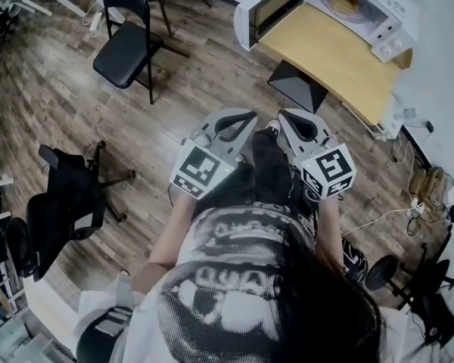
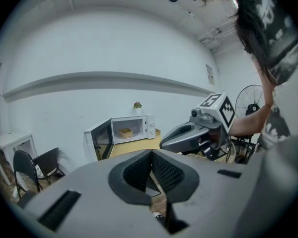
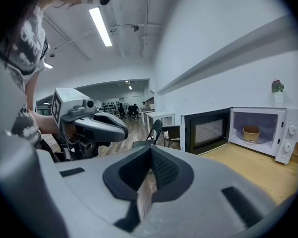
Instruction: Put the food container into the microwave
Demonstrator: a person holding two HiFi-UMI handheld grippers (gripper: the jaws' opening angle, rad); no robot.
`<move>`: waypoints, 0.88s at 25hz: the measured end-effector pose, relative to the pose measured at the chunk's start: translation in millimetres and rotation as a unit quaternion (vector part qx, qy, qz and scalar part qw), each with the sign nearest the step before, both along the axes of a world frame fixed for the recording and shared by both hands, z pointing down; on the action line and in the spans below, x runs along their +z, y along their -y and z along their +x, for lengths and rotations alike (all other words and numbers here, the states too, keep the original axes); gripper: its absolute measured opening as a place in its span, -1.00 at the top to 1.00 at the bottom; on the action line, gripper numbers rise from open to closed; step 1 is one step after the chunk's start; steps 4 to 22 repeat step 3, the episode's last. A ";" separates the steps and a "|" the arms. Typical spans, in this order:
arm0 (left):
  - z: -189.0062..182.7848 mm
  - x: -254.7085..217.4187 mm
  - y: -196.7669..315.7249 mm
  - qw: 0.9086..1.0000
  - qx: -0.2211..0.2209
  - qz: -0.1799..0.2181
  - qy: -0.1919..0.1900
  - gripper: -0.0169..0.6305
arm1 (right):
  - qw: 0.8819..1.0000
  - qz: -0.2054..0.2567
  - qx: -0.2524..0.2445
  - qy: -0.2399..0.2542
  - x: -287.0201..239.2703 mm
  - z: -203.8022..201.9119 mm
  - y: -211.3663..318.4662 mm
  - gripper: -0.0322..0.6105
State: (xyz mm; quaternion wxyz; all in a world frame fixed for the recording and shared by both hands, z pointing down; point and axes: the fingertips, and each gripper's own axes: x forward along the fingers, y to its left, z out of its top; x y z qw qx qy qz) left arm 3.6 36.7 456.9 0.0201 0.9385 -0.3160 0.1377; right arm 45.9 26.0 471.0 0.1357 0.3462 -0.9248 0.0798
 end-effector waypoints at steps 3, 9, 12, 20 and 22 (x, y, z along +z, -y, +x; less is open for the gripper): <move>2.0 1.2 3.1 1.000 0.001 0.000 0.000 0.95 | 1.000 -0.002 -0.002 -0.002 2.4 1.2 3.1 0.90; 2.0 1.2 3.1 1.000 0.001 0.000 0.000 0.95 | 1.000 -0.002 -0.002 -0.002 2.4 1.2 3.1 0.90; 2.0 1.2 3.1 1.000 0.001 0.000 0.000 0.95 | 1.000 -0.002 -0.002 -0.002 2.4 1.2 3.1 0.90; 2.0 1.2 3.1 1.000 0.001 0.000 0.000 0.95 | 1.000 -0.002 -0.002 -0.002 2.4 1.2 3.1 0.90; 2.0 1.2 3.1 1.000 0.001 0.000 0.000 0.95 | 1.000 -0.002 -0.002 -0.002 2.4 1.2 3.1 0.90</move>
